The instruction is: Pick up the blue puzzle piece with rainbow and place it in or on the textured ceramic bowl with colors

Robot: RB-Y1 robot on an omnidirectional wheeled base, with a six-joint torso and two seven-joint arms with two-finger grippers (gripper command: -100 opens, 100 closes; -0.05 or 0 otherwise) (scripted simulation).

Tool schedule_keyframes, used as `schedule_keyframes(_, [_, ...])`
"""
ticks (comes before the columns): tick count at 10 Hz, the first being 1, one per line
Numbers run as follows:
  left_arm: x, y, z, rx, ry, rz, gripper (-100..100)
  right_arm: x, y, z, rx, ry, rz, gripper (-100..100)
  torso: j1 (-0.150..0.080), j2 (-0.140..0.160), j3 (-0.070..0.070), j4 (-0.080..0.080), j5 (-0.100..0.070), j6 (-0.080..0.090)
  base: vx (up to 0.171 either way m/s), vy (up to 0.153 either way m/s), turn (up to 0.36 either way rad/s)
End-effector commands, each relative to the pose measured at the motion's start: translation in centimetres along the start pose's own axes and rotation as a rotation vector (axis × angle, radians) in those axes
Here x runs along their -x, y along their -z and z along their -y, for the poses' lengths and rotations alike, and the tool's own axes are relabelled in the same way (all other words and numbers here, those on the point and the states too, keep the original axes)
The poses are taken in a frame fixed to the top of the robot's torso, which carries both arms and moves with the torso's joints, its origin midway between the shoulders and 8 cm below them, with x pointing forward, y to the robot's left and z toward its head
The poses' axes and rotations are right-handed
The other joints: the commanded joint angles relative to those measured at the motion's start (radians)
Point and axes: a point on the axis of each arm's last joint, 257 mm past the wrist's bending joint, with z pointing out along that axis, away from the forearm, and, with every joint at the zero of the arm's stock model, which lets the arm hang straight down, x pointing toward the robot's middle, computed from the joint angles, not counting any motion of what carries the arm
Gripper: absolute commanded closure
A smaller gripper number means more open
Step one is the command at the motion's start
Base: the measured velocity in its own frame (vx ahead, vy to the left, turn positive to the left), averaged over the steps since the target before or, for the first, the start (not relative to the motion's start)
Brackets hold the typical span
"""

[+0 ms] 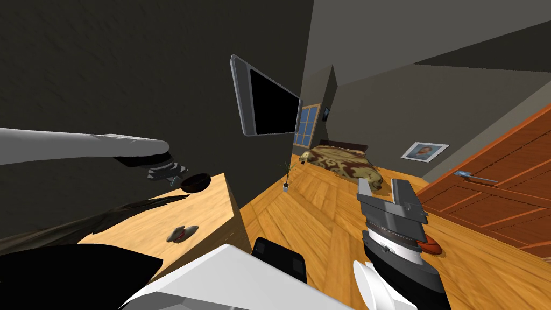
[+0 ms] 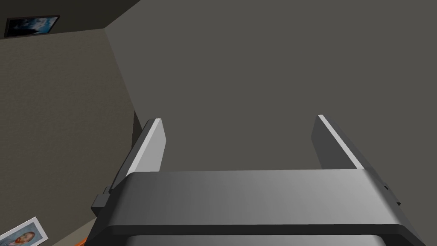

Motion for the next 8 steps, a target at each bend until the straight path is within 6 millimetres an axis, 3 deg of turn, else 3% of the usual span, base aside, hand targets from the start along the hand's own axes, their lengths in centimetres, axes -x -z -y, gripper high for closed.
schedule_keyframes(1, [-0.12,0.54,-0.56,0.026,0.001,0.002,100,0.00,0.00,0.00,0.000,0.000,0.000,0,0.000,0.000,0.000,0.000,0.000,0.000,0.020,0.023,-0.008])
schedule_keyframes(3, [-0.16,0.70,-0.72,0.030,0.003,0.002,100,0.00,0.00,0.00,0.000,0.000,0.000,0,0.000,0.000,0.000,0.000,0.000,0.001,0.019,0.017,-0.013])
schedule_keyframes(4, [-0.17,0.77,-0.78,0.032,0.003,0.002,-100,0.00,0.00,0.00,0.000,0.000,0.000,0,0.000,0.001,0.001,0.000,0.000,0.000,0.000,0.000,0.000])
schedule_keyframes(8, [-0.17,0.76,-0.77,0.032,0.003,0.002,-100,0.00,0.00,0.00,0.000,0.000,0.000,0,-0.001,0.003,0.002,0.001,0.000,0.000,0.000,0.000,0.000])
